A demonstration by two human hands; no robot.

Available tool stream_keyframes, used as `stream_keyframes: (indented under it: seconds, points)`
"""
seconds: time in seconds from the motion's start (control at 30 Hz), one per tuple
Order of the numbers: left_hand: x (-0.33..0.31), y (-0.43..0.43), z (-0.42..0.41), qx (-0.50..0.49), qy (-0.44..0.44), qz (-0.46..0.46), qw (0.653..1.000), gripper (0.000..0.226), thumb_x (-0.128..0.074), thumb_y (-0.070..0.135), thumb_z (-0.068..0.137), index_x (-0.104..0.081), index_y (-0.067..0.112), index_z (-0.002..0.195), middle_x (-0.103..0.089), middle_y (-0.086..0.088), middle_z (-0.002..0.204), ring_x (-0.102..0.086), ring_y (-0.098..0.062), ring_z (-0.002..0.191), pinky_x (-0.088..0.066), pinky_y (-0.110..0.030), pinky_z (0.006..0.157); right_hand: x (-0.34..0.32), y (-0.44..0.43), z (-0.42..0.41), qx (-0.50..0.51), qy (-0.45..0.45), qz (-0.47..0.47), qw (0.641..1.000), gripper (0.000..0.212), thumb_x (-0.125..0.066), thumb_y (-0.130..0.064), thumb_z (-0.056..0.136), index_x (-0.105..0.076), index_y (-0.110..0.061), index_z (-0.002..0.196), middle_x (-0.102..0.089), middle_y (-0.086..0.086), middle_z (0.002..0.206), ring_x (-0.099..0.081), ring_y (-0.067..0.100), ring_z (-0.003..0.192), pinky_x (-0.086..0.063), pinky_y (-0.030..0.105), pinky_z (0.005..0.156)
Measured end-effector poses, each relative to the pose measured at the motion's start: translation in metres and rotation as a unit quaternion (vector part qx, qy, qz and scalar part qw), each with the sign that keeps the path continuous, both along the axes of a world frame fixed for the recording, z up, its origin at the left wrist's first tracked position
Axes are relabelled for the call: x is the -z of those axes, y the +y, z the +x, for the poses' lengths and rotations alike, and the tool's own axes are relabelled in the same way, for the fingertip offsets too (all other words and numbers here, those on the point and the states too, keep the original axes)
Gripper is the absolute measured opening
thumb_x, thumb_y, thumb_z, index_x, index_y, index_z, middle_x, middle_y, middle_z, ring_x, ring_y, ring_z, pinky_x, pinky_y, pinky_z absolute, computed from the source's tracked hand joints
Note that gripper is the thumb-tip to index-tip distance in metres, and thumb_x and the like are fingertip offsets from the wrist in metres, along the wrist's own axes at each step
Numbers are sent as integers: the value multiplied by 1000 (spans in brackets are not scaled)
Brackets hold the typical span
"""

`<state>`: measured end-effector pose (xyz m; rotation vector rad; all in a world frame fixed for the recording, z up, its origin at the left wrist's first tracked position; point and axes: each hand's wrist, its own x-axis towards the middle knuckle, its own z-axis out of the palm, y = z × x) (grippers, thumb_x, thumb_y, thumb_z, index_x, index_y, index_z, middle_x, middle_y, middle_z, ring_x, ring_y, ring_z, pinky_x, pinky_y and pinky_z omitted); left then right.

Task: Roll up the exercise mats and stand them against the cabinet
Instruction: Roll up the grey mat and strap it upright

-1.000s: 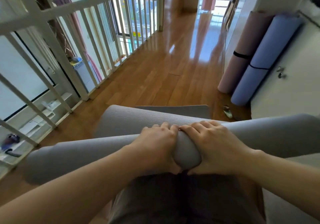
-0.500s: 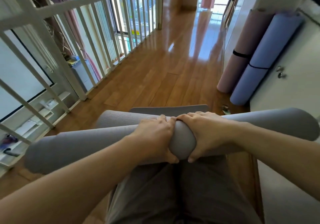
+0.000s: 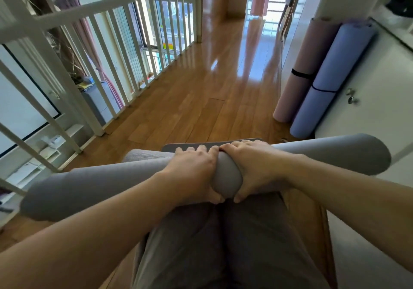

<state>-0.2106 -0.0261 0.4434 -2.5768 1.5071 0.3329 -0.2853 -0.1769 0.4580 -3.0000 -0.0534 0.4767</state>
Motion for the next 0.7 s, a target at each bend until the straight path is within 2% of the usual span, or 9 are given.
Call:
stream_keyframes:
  seconds: [0.07,0.13,0.17,0.23,0.33,0.4,0.5,0.53,0.7]
  points:
    - [2,2,4,-2,16,-22,1000,105,-69,68,65,-21,21,146,-46,-2,135,-47,-22,120,-39,-41,103,3,4,-5,4,-17,-11,1000,113,-78,-62,62,-17,-26,150,-36,-4,147,-36,17,132,-29,40,112]
    - [2,2,15,-5,45,-25,999,105,-69,70,61,-25,24,144,-47,1,135,-49,-20,120,-42,-37,101,15,8,-20,10,-74,-37,997,120,-75,-64,63,-5,-23,152,-26,2,153,-28,22,139,-20,44,117]
    - [1,1,20,-8,61,-24,998,104,-69,71,58,-28,26,143,-49,3,133,-50,-19,118,-44,-36,99,23,10,-27,4,-111,-59,992,121,-74,-65,62,-6,-21,152,-27,5,153,-29,26,139,-20,47,116]
    - [-3,-5,29,-10,99,-8,995,101,-70,72,55,-33,29,138,-53,6,125,-52,-16,111,-48,-37,95,34,8,-29,4,-169,-83,982,115,-75,-66,57,-23,-18,148,-43,8,144,-44,29,129,-32,51,109]
    - [-13,-14,44,-41,174,33,983,95,-75,65,60,-35,30,139,-53,9,121,-53,-13,105,-50,-36,91,25,1,-15,13,-168,-61,984,101,-72,-65,61,-32,-22,143,-50,1,135,-51,22,118,-39,44,101]
    - [-15,-15,40,-35,139,24,989,93,-72,66,64,-33,29,140,-52,7,124,-52,-14,107,-47,-36,92,19,-4,-10,4,-156,-46,987,99,-71,-64,63,-29,-24,143,-48,-2,136,-48,20,120,-38,42,103]
    - [2,-5,15,7,-36,-19,999,103,-67,68,68,-17,24,147,-46,0,135,-48,-22,120,-36,-49,104,21,-8,-10,7,-138,-47,989,102,-71,-66,63,-27,-24,145,-45,-2,138,-45,19,123,-35,42,105]
    - [7,-2,9,10,-62,-39,997,106,-67,67,68,-15,22,148,-44,-1,137,-46,-23,123,-33,-50,106,23,-7,-10,4,-134,-54,990,102,-71,-66,63,-27,-24,145,-45,-2,139,-45,19,123,-35,42,105]
    - [-1,3,11,7,-63,-92,994,95,-67,67,65,-28,24,140,-52,1,124,-54,-21,110,-42,-43,96,12,-1,-8,-4,-122,-67,990,98,-70,-64,64,-29,-24,143,-47,-3,135,-47,19,120,-38,41,102]
